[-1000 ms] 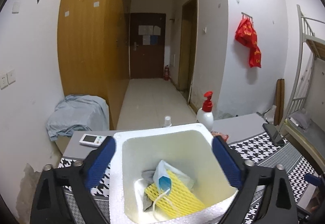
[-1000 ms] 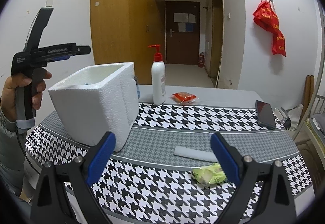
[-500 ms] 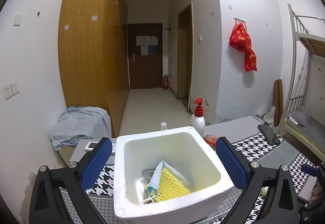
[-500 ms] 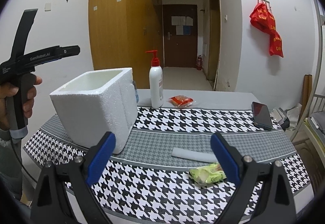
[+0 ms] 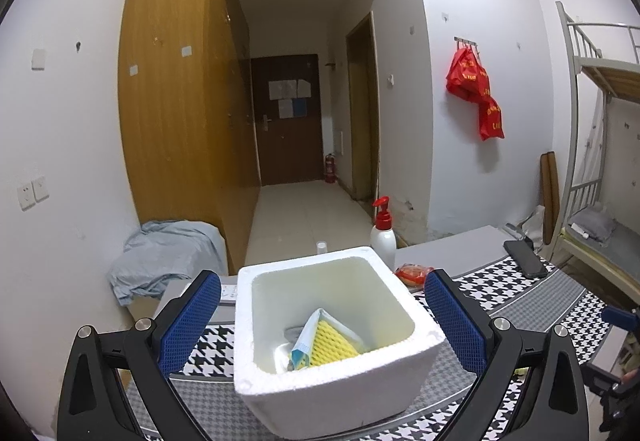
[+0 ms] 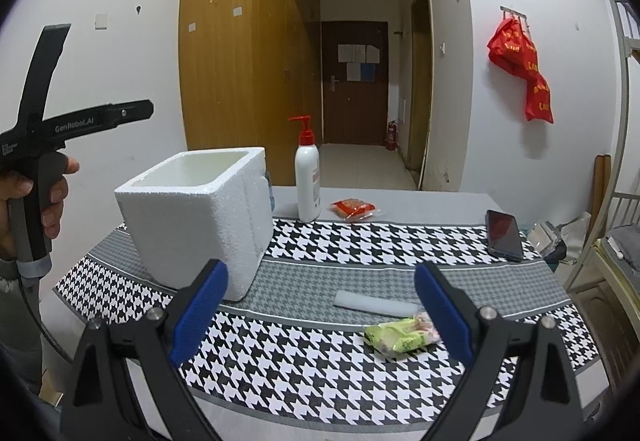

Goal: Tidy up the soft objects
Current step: 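Move both open tools away from the box toward the green bag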

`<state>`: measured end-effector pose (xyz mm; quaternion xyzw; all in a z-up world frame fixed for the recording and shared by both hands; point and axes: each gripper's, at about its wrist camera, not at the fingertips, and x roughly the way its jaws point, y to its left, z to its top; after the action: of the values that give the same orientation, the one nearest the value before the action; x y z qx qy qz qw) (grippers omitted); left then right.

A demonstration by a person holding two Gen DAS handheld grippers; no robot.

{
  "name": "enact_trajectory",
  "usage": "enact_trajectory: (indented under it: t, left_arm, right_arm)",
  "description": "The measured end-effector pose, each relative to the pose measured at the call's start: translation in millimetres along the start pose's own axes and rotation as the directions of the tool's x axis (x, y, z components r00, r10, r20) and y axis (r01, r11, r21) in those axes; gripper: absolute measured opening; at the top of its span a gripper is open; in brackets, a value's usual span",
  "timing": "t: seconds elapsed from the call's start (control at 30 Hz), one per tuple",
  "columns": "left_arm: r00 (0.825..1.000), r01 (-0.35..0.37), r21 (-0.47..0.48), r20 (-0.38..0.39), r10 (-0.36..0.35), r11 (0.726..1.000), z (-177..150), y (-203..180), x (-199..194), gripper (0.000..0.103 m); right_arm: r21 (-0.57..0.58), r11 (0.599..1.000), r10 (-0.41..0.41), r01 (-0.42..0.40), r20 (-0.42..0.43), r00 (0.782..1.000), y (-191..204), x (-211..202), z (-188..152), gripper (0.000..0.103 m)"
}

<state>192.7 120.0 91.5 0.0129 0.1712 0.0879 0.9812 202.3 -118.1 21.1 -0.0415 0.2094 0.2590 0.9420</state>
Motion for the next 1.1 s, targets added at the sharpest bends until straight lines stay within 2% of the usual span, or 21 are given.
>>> enact_trajectory:
  t: [0.57, 0.9, 1.1]
  left_arm:
    - [0.999, 0.02, 0.007, 0.049, -0.02, 1.0, -19.8, -20.7, -61.4, 0.102]
    - [0.997, 0.068, 0.003, 0.032, -0.068, 0.998, -41.4, -38.8, -66.1, 0.102]
    - [0.995, 0.096, -0.036, 0.0, -0.096, 0.995, -57.9, -47.6, -59.6, 0.102]
  right_arm:
    - [0.003, 1.0, 0.008, -0.008, 0.06, 0.998, -2.3, -36.1, -4.3, 0.096]
    - [0.002, 1.0, 0.014, -0.014, 0.072, 0.997, -3.1, -46.3, -10.0, 0.098]
    - [0.009, 1.0, 0.008, -0.008, 0.073, 0.997, -6.9, -49.0, -12.8, 0.099]
